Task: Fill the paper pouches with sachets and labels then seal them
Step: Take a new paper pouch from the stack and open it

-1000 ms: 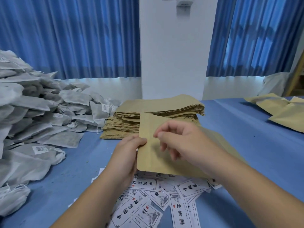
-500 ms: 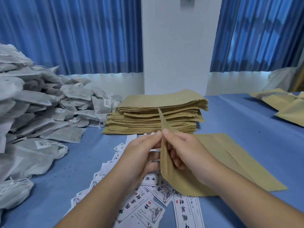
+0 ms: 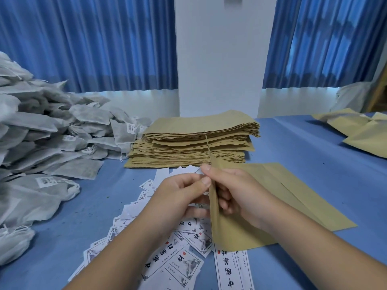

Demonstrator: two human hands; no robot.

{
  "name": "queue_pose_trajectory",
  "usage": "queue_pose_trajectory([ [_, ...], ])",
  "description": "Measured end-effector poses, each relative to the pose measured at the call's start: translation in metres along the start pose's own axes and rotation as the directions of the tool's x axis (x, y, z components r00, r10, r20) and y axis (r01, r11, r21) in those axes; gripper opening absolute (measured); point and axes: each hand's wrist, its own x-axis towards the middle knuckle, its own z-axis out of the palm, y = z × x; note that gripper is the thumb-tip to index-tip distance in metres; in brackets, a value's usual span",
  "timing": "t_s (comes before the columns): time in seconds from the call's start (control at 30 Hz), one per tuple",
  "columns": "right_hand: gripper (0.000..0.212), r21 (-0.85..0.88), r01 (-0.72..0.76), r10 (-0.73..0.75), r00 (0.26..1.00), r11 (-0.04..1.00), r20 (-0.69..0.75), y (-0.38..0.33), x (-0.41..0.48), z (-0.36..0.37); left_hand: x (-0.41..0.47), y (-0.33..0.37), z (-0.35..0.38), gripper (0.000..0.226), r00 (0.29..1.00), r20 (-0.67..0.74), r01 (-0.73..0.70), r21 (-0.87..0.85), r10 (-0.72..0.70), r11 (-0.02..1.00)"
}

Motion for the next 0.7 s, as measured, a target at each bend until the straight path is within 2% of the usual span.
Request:
queue_pose_trajectory([
  [0.57, 0.047, 0.014, 0.018, -0.019, 0.999, 1.000, 0.031, 0.0009, 0.0005, -0.0028, 0.0015, -0.0017, -0.0028, 0.027, 0.999, 0.031, 0.020, -0.063, -0.018, 0.998],
  [0.7, 0.035, -0.063, 0.030, -0.029, 0.999, 0.998, 0.015, 0.0003, 0.0011, -0.0041, 0.0017, -0.0024, 0.0028, 0.029, 0.999, 0.008, 0.053, -0.089, -0.052, 0.995],
])
